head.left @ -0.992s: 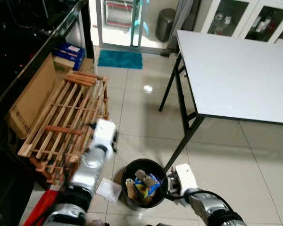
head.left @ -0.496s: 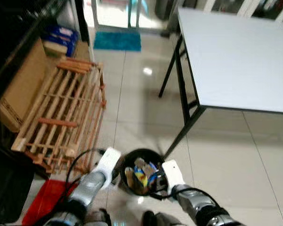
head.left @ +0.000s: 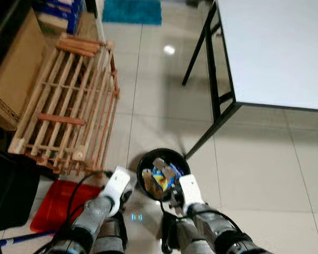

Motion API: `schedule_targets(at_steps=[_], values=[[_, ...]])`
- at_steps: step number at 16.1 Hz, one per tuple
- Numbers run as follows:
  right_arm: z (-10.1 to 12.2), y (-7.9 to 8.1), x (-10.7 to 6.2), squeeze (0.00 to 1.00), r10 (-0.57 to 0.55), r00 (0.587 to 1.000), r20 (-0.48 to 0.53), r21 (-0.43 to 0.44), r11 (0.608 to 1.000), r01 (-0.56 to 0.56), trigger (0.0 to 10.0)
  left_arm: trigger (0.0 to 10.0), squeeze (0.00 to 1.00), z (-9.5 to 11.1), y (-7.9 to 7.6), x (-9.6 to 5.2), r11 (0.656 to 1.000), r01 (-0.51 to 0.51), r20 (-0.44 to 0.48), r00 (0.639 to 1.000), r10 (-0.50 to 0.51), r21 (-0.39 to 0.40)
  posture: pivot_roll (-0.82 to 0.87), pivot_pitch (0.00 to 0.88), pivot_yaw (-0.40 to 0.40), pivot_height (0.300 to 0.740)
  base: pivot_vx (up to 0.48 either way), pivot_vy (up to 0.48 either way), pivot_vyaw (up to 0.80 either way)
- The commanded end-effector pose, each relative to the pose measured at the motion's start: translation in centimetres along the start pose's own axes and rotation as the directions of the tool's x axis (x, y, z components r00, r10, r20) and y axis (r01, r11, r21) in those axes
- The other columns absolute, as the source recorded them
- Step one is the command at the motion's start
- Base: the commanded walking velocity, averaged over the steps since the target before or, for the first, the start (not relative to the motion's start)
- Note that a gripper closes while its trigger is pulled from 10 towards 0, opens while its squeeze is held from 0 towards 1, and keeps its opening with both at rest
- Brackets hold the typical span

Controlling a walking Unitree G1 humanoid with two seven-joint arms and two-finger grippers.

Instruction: Picking trash to rubbish bin

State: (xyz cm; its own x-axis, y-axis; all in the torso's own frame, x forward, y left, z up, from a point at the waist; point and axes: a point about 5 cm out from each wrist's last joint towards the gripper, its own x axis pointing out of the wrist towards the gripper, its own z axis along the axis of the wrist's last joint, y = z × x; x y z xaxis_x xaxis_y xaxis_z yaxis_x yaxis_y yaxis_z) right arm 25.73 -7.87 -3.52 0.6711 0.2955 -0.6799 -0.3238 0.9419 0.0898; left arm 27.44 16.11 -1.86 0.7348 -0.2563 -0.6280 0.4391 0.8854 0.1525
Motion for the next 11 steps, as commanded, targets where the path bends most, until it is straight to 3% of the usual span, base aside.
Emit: schedule_targets(at_steps=[1,5,9,10,11], values=[[-0.5,-0.2,-0.1,0.0,-0.02,1.0,-0.013,0.013,1.0,0.02,10.0,10.0,0.0,-0.6,-0.6,0.1,1.0,0.005,-0.012,1.0,-0.005,-0.027,-0.04,0.382,-0.116,0.74,0.0,0.0,0.0],[1.0,-1.0,0.0,0.0,-0.096,0.993,0.07,0.036,0.995,0.094,10.0,10.0,0.0,1.5,-1.4,0.6,1.0,0.027,0.066,0.997,-0.026,-0.01,-0.03,0.378,-0.114,0.74,0.0,0.0,0.0],[1.8,-1.3,0.0,0.0,-0.103,0.989,0.109,0.07,0.993,0.096,10.0,10.0,0.0,2.4,-1.4,0.8,1.0,0.023,0.098,0.995,-0.021,-0.016,-0.03,0.384,-0.113,0.74,0.0,0.0,0.0],[2.3,-1.4,0.0,0.03,-0.103,0.985,0.137,0.09,0.992,0.091,10.0,10.0,0.0,2.5,-1.2,0.8,1.0,0.016,0.103,0.995,-0.014,-0.012,-0.03,0.389,-0.111,0.74,0.0,0.0,0.0],[2.4,-1.4,0.0,0.25,-0.101,0.984,0.147,0.1,0.991,0.086,10.0,10.0,0.0,2.6,-1.1,0.8,1.0,0.013,0.105,0.994,-0.012,-0.012,-0.03,0.389,-0.111,0.74,0.0,0.0,0.0]])
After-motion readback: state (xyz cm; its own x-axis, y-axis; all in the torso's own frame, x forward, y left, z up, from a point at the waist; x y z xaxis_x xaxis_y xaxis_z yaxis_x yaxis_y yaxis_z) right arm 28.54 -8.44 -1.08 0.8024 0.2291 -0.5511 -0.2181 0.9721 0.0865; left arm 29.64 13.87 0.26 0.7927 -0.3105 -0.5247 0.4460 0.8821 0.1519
